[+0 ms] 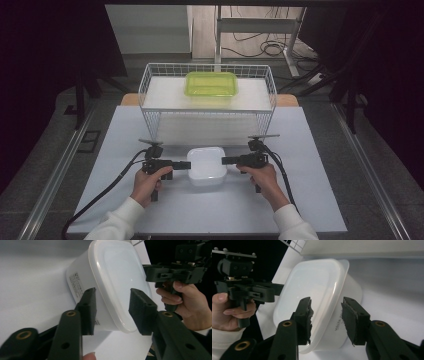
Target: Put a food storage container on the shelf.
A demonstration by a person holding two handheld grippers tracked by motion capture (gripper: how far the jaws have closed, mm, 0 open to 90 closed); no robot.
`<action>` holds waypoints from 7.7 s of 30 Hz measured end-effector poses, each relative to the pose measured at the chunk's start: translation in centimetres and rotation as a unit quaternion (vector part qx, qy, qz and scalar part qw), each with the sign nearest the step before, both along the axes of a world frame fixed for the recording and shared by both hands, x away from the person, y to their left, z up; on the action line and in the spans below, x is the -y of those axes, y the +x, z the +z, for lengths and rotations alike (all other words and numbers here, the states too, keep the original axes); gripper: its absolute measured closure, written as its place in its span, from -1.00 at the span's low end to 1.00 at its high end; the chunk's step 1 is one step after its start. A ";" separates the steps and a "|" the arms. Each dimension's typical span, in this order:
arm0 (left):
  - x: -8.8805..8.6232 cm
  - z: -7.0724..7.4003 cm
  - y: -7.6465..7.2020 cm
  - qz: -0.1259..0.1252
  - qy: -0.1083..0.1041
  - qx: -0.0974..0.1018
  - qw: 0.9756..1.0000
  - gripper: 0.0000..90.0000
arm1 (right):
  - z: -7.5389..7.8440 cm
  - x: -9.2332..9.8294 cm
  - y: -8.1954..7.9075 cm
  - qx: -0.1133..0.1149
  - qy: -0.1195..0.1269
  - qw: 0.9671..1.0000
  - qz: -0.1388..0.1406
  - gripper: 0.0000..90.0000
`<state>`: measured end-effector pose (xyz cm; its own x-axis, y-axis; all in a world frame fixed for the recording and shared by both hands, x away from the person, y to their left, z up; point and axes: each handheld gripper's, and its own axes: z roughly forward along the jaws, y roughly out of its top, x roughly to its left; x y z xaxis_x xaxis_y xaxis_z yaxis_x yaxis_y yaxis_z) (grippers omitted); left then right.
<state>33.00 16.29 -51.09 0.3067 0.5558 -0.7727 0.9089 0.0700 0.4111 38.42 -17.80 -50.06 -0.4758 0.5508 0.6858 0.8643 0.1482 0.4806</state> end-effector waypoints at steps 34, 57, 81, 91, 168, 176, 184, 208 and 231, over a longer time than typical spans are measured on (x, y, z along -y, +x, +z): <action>-0.3 0.5 -0.6 0.002 -0.001 0.017 1.000 0.73 | 1.0 0.4 -1.1 -0.004 0.019 1.000 0.003 0.73; -0.4 2.0 -1.2 -0.004 0.009 0.061 0.998 0.76 | 2.2 0.6 -1.8 0.037 0.027 0.999 0.006 0.76; 0.0 6.9 -2.8 -0.018 0.022 0.147 0.989 0.77 | 7.0 1.2 -4.3 0.139 0.037 0.990 0.009 0.77; -0.2 8.5 -2.8 -0.021 0.023 0.170 0.985 0.77 | 8.5 0.9 -4.6 0.165 0.042 0.985 0.010 0.77; -2.0 22.7 4.7 -0.010 0.008 0.257 0.966 0.76 | 23.1 -0.7 1.6 0.269 0.056 0.961 0.005 0.76; -1.6 23.7 6.4 -0.011 0.017 0.255 0.967 0.76 | 23.7 -0.4 3.4 0.262 0.057 0.963 -0.003 0.76; -1.8 24.1 8.0 -0.010 0.017 0.251 0.968 0.76 | 23.8 -0.4 4.9 0.252 0.061 0.966 -0.009 0.76; -2.1 23.3 12.4 -0.008 -0.018 0.196 0.980 0.77 | 23.5 -0.6 8.9 0.197 0.058 0.978 -0.029 0.75; -1.4 23.3 12.1 -0.013 -0.027 0.174 0.984 0.78 | 23.8 0.3 9.0 0.162 0.064 0.984 -0.045 0.75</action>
